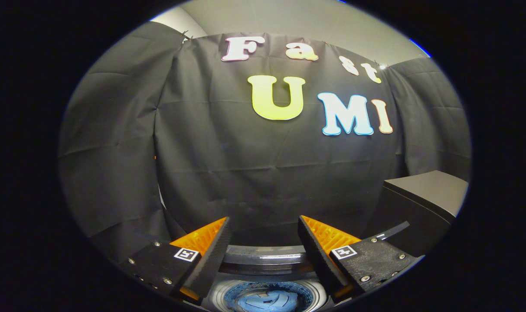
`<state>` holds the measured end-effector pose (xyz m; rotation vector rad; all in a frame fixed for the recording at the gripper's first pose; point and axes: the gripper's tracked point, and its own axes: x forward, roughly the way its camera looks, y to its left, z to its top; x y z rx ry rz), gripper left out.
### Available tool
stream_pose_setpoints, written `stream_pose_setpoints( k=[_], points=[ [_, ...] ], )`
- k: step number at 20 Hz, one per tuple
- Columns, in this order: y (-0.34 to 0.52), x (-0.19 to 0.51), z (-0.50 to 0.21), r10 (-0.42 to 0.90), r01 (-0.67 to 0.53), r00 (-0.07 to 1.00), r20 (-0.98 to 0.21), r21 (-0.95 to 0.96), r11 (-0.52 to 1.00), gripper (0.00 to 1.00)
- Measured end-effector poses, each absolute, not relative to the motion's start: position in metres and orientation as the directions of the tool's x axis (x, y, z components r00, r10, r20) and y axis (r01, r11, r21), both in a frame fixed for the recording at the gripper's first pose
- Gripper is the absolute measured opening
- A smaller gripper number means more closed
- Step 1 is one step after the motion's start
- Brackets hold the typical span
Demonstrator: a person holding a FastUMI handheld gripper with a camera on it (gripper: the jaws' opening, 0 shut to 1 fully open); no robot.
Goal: Put the clothes into the washing machine and then close the washing machine lid.
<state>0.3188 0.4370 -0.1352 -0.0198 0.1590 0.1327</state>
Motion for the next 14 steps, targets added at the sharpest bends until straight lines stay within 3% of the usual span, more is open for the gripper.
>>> stream_pose_setpoints(
  k=[14],
  points=[
    [0.427, 0.25, -0.205, 0.163, -0.168, 0.95, -0.267, 0.004, 0.986, 0.95]
  ],
)
